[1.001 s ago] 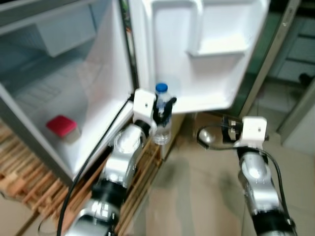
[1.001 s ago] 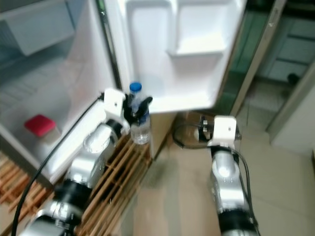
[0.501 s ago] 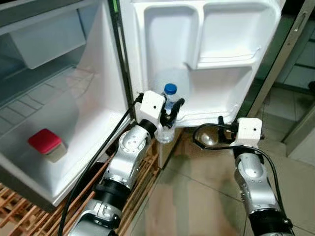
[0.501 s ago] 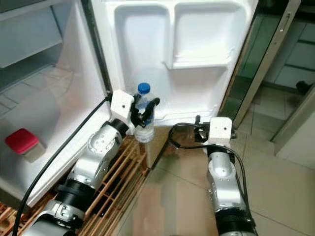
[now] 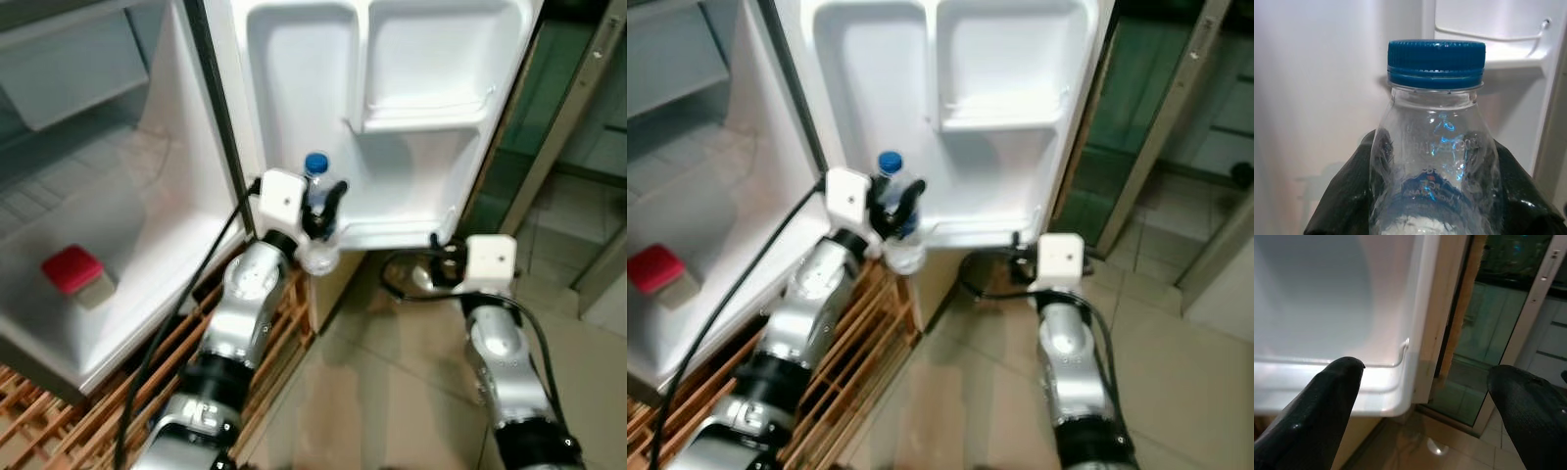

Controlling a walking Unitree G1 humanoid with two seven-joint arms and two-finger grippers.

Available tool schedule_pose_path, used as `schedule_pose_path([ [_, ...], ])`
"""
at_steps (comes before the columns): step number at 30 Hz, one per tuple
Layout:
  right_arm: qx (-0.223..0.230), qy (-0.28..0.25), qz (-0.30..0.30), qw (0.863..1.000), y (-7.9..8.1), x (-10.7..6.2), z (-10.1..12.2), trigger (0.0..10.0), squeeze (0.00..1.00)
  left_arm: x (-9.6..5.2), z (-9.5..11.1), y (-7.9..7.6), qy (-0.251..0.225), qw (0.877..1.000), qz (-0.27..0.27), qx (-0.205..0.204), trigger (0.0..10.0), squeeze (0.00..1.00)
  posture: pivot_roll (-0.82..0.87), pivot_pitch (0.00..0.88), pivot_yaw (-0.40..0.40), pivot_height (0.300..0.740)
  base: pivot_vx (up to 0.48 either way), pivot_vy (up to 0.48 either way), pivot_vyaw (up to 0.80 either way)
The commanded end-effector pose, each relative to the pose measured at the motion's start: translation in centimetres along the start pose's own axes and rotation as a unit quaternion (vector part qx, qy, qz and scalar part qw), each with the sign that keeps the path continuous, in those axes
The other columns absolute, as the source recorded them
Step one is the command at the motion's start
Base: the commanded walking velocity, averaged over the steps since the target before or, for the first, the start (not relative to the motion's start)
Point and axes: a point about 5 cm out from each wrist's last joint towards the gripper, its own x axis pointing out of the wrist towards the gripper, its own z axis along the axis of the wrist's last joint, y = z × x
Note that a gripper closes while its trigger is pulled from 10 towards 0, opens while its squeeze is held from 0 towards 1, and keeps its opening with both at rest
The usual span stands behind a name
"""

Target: Restocking fridge

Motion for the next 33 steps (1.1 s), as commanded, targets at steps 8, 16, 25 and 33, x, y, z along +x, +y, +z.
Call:
schedule_pose_path([
  [8, 0.009, -0.014, 0.015, 1.000, 0.6, 0.2, 0.6, 10.0, 0.02, 0.8, 0.2, 0.4, 0.000, 0.999, 0.015, 0.030, 10.0, 0.00, -0.16, 0.000, 0.044, 0.740, 0.000, 0.000, 0.36],
  [16, 0.016, -0.025, 0.033, 0.999, 1.5, 0.3, 0.9, 10.0, 0.01, 3.5, 1.8, 0.9, -0.023, 0.999, 0.032, 0.023, 10.0, 0.00, -0.17, 0.000, 0.050, 0.740, 0.000, 0.000, 0.00],
  [25, 0.014, -0.034, 0.049, 0.998, 1.7, -0.8, 1.2, 10.0, 0.02, 5.4, 4.1, -1.8, -0.075, 0.997, -0.020, -0.008, 10.0, 0.00, -0.24, 0.000, 0.066, 0.740, 0.000, 0.000, 0.00],
  [33, -0.007, -0.007, 0.043, 0.999, -0.8, -3.4, 0.6, 10.0, 0.02, 5.8, 2.8, -5.5, -0.095, 0.993, -0.019, 0.068, 10.0, 0.00, -0.37, 0.000, 0.024, 0.740, 0.000, 0.000, 0.00],
])
